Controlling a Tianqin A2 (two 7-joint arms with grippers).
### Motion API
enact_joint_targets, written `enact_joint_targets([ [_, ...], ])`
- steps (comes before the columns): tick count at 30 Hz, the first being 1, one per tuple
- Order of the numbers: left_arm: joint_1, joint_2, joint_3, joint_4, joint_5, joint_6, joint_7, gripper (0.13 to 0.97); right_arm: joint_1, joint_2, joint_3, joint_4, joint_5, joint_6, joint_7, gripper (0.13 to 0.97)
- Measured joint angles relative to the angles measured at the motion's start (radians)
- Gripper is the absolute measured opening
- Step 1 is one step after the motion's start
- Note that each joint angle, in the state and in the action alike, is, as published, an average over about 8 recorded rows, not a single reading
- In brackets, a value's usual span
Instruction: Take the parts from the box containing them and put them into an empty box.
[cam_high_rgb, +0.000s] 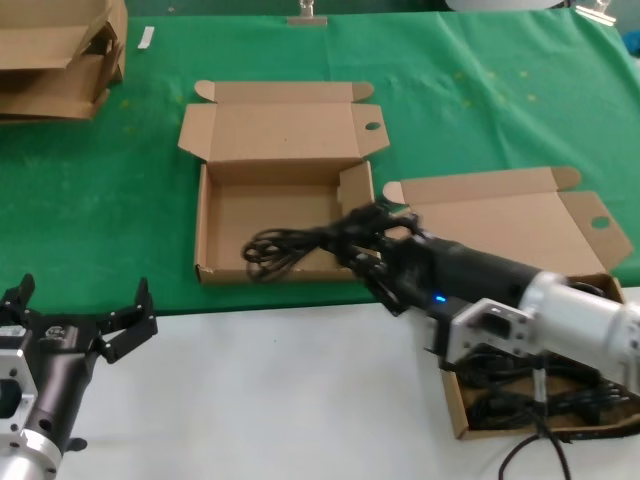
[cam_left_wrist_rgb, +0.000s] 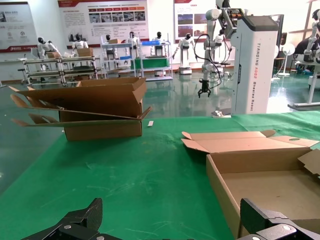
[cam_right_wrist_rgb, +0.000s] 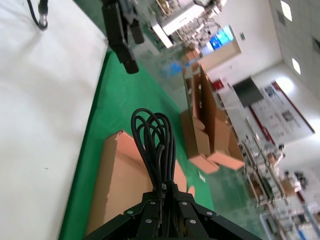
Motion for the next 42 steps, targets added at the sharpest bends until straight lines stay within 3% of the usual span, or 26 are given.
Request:
enact_joint_targets([
  [12,0.0,0.0,0.0,0.0,0.0,0.0,0.0,0.966,0.24,-0.238,0.02,-0.474,0.078,-0.054,-0.364,0.178],
  [25,0.0,0.0,0.0,0.0,0.0,0.0,0.0,0.966,0.44,-0.4,0.215,-0.966,0.207,-0.002,-0.772,0.178],
  [34,0.0,0.0,0.0,0.0,0.0,0.0,0.0,0.966,0.435,-0.404,0.249,-0.993,0.219,-0.012,-0.786,0.226],
  [42,0.0,0.0,0.0,0.0,0.0,0.0,0.0,0.966,0.329,-0.344,0.212,-0.805,0.186,-0.036,-0.626,0.324],
])
